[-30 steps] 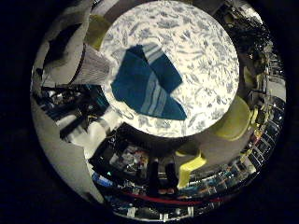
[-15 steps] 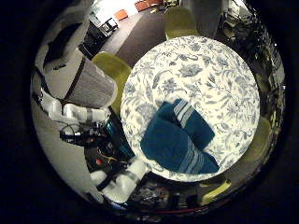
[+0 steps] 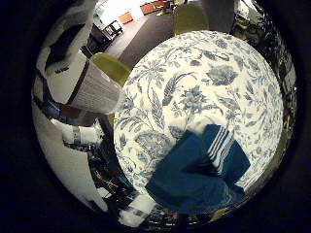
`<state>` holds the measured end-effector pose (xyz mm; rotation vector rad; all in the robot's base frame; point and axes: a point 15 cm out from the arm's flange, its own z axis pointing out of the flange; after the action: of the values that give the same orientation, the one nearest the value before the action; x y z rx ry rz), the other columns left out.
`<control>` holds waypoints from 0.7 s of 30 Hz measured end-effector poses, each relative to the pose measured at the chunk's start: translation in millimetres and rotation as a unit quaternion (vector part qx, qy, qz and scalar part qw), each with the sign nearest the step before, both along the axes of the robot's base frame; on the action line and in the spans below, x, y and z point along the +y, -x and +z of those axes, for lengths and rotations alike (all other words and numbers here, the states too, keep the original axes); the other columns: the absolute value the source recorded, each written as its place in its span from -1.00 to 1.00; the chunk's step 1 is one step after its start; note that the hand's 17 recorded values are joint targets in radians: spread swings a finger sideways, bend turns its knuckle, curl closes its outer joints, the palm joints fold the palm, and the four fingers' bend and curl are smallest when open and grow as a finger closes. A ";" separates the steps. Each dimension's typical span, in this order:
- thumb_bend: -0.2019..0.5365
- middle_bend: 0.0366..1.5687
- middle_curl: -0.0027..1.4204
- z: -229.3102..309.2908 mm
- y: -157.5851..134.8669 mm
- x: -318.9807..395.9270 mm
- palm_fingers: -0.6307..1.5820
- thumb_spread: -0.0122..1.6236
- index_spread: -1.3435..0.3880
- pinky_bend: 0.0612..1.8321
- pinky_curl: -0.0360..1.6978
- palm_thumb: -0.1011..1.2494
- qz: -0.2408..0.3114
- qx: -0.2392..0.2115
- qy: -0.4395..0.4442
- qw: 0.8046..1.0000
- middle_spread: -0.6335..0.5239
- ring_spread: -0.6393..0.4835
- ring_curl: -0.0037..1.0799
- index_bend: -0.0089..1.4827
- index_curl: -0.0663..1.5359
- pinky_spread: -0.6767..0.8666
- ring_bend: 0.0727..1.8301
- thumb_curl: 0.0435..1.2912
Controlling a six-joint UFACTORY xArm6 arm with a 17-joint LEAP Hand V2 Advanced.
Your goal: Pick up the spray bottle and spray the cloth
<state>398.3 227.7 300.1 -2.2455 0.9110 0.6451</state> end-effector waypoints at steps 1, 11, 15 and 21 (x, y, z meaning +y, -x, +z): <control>-0.51 0.80 -0.12 -1.6 -3.0 1.8 0.60 -0.24 0.33 0.07 0.69 0.76 -0.002 -0.004 0.002 1.000 -0.03 -0.26 0.52 0.60 0.00 -0.38 0.43 0.37; -0.51 0.80 -0.12 -7.7 -20.7 13.1 0.60 -0.25 0.33 0.07 0.69 0.76 -0.013 -0.035 0.018 0.999 -0.03 -0.26 0.52 0.60 0.00 -0.38 0.43 0.37; -0.51 0.80 -0.12 -11.3 -22.7 13.1 0.60 -0.26 0.33 0.07 0.69 0.76 -0.014 -0.031 0.020 0.999 -0.03 -0.26 0.52 0.60 0.00 -0.38 0.43 0.37; -0.51 0.80 -0.12 -18.7 -31.1 0.1 0.60 -0.26 0.33 0.07 0.69 0.76 -0.028 -0.025 0.027 0.999 -0.03 -0.26 0.52 0.60 0.00 -0.38 0.43 0.37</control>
<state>429.4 227.9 281.3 -2.2646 0.9728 0.5428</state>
